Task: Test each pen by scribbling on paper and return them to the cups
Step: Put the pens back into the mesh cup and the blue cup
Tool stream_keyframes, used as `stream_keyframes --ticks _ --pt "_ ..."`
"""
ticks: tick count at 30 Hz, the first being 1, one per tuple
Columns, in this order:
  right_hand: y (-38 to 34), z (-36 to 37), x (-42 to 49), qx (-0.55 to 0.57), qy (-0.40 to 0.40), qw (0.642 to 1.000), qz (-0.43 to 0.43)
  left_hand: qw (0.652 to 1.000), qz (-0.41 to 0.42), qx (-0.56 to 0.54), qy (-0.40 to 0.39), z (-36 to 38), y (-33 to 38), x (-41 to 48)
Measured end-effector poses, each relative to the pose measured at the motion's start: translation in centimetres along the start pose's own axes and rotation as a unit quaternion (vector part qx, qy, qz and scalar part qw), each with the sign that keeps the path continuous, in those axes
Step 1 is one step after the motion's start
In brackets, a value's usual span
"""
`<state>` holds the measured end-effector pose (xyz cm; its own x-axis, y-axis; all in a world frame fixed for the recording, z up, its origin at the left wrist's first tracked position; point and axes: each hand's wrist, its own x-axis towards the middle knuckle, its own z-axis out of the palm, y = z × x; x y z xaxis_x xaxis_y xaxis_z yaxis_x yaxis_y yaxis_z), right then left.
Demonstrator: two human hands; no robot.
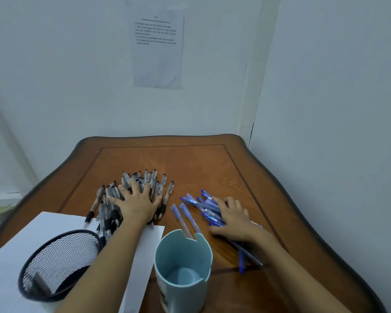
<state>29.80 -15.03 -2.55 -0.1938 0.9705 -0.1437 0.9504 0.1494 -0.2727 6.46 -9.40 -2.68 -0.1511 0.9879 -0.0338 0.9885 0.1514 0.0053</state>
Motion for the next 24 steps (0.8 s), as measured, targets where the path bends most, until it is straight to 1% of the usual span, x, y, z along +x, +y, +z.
stream_keyframes --ticks 2,5,7,11,15,21,24 --pt "-0.4 0.5 0.2 0.007 0.064 0.998 0.000 1.000 0.003 0.008 0.022 0.3 0.0 -0.1" --pt "-1.0 0.5 0.9 0.020 0.109 0.994 0.012 0.999 0.003 0.016 0.044 0.7 -0.1 -0.1" --pt "-1.4 0.3 1.5 0.035 0.102 0.994 0.029 0.998 0.005 0.018 0.052 0.9 -0.1 -0.1" --pt "-2.9 0.0 1.9 0.063 0.058 0.994 0.069 0.998 0.006 0.025 0.059 0.9 -0.1 -0.1" --pt "-4.6 0.5 1.2 0.015 0.012 0.996 0.083 0.998 0.006 0.024 0.063 0.9 0.0 -0.1" --pt "-4.9 0.4 1.9 -0.002 0.017 0.995 0.101 0.997 0.007 0.024 0.067 1.0 0.0 -0.1" --pt "-4.8 0.8 2.4 0.026 0.064 0.993 0.099 0.997 0.007 0.023 0.070 1.0 0.0 0.0"
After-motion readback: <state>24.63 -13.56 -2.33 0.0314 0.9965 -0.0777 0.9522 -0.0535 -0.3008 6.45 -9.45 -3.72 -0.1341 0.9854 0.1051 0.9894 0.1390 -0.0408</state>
